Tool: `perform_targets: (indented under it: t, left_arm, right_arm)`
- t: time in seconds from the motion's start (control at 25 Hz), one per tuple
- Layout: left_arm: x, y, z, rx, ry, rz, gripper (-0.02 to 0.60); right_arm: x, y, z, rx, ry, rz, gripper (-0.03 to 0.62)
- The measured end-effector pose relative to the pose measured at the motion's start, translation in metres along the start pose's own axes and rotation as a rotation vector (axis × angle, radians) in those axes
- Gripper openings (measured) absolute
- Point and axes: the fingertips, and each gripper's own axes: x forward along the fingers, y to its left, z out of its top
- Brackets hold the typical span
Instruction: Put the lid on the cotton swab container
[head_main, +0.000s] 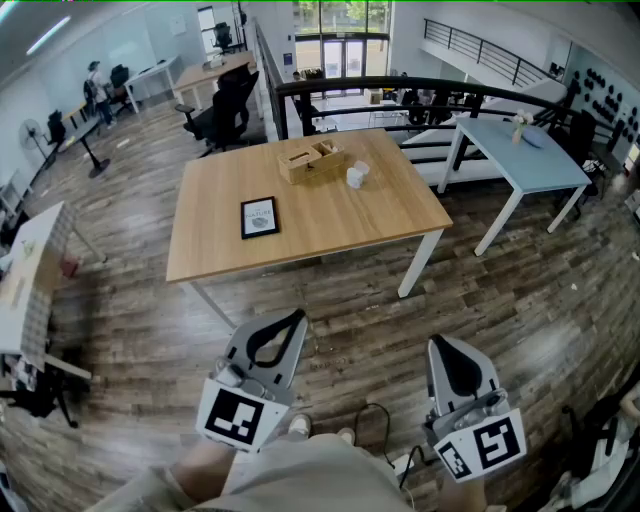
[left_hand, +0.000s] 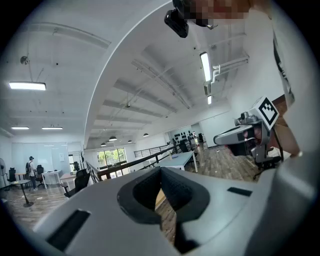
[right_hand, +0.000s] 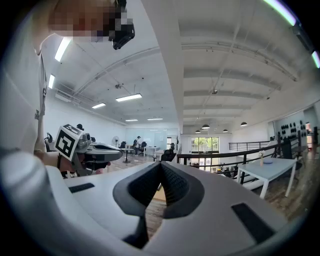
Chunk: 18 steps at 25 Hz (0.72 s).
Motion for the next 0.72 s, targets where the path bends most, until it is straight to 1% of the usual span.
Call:
perform_targets:
  t: [0.28, 0.48, 0.72]
  left_arm:
    - [0.017, -0.024, -0.002, 0.013, 0.010, 0.014, 0.021]
    - [0.020, -0.040, -0.008, 0.014, 0.031, 0.018, 0.021]
    - [0.026, -0.077, -0.014, 0.038, 0.055, -0.028, 0.021]
  right_arm:
    - [-0.014, -0.027, -0.018, 0.022, 0.012, 0.001, 0.026]
    - [-0.026, -0.036, -0.026, 0.034, 0.007, 0.000, 0.026]
    - [-0.043, -0.041, -0.038, 0.054, 0.008, 0.007, 0.026]
